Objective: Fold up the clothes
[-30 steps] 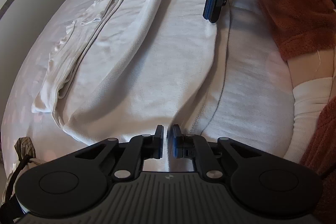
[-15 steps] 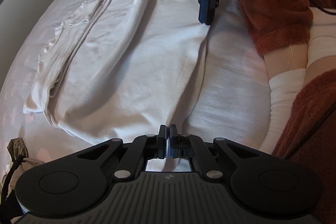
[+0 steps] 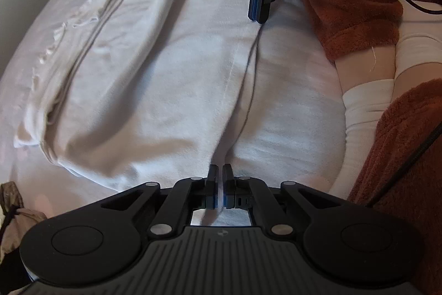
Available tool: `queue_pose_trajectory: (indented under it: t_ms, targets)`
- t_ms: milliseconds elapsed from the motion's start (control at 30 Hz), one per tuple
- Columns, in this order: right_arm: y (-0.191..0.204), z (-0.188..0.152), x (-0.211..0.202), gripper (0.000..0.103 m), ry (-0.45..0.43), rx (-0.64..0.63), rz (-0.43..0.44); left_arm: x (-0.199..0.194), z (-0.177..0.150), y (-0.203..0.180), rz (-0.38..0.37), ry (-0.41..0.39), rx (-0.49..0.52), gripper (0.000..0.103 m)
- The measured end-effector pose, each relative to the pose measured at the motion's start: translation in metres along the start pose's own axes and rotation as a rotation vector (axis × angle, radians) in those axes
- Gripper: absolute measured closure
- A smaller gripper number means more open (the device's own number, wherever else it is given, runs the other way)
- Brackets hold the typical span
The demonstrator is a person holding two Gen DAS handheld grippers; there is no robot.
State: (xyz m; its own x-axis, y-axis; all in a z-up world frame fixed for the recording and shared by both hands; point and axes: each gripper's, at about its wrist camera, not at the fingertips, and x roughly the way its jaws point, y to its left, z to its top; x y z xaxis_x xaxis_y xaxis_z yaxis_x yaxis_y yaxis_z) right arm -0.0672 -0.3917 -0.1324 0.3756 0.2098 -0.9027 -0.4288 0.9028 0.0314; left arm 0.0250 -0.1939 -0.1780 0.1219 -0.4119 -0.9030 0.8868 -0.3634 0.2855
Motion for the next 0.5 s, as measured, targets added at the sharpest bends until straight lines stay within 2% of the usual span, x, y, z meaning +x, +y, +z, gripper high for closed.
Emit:
queue_pose_trajectory:
  t_ms: [67,100,133,167,333,500]
  targets:
    - [-0.001,-0.001,-0.005,0.092,-0.02,0.008,-0.014,-0.005,-0.001,-0.003,0.045,-0.02,0.012,0.084]
    - [-0.001,-0.001,-0.008,0.086,-0.024,0.007,-0.024,-0.006,-0.001,-0.004,0.061,-0.021,0.017,0.067]
    - [-0.001,-0.001,-0.011,0.08,-0.027,0.005,-0.033,-0.007,-0.001,-0.005,0.075,-0.021,0.023,0.055]
    - [0.0,-0.001,-0.014,0.078,-0.03,0.004,-0.043,-0.007,-0.001,-0.006,0.09,-0.021,0.028,0.054]
    - [-0.012,-0.009,-0.037,0.065,-0.024,-0.011,-0.104,0.004,0.001,-0.002,0.037,0.024,0.021,0.05]
    - [-0.049,-0.046,-0.061,0.064,0.06,0.039,-0.201,0.024,0.001,-0.001,0.017,0.098,0.024,0.051]
